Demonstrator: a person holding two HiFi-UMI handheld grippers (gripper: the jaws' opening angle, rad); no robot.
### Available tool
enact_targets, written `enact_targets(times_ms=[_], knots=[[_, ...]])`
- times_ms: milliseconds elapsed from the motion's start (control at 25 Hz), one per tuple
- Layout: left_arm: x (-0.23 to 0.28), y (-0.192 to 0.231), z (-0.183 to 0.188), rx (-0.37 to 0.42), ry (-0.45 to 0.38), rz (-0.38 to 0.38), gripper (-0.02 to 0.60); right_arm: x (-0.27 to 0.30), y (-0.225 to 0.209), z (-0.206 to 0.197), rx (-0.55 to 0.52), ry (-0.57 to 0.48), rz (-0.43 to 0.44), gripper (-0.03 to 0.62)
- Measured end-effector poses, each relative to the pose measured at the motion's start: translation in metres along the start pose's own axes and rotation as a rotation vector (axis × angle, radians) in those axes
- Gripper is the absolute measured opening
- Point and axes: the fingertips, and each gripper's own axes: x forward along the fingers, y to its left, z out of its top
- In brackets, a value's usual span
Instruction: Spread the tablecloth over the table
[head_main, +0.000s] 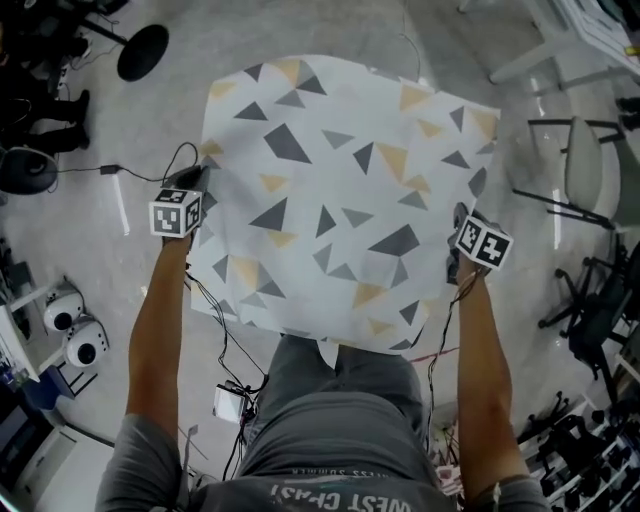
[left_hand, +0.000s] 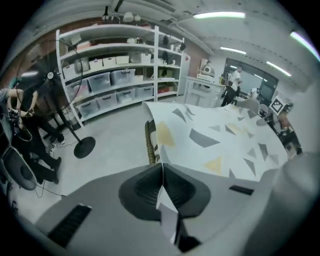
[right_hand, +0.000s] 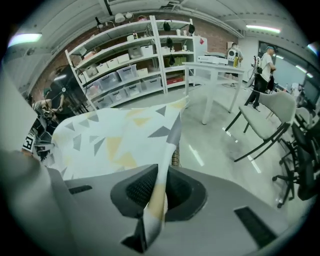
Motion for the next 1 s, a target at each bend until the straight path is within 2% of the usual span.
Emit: enact_targets(times_ms=[80, 160, 320, 360, 560, 720, 840, 920, 1000], knots=[[-0.010, -0.009, 0.001, 0.011, -0.041, 0.015, 0.002, 0.006, -0.010, -0.006, -0.015, 0.011, -0.013, 0.046], [-0.009, -0.006, -0.016, -0.003, -0.024, 0.043, 0.002, 0.016, -0.016, -0.011, -0.038, 0.033, -0.018, 0.054], [0.009, 0.008, -0.045, -0.131, 0.030, 0.054, 0.005, 0.033, -0.023, -0.014, -0.030, 0.079, -0.001, 0.063], [0.013, 0.010, -0.049, -0.144, 0.043, 0.052, 0.009, 0.034, -0.024, -0.014, -0.028, 0.080, 0.003, 0.061], [0.025, 0.019, -0.046, -0.113, 0.097, 0.037, 0.017, 0.033, -0.021, -0.024, 0.025, 0.076, 0.019, 0.054], [-0.007, 0.004, -0.052, 0.006, 0.056, 0.042, 0.002, 0.020, -0.013, -0.046, 0.047, 0.072, 0.012, 0.051], [-0.018, -0.009, -0.066, 0.059, 0.033, 0.065, 0.002, 0.016, -0.013, -0.050, 0.054, 0.063, 0.010, 0.051], [-0.009, 0.000, -0.071, 0.088, 0.075, 0.067, 0.002, 0.017, -0.013, -0.049, 0.047, 0.073, -0.002, 0.049], [0.009, 0.015, -0.071, 0.050, 0.128, 0.045, 0.017, 0.019, -0.013, -0.048, 0.050, 0.087, -0.011, 0.049]])
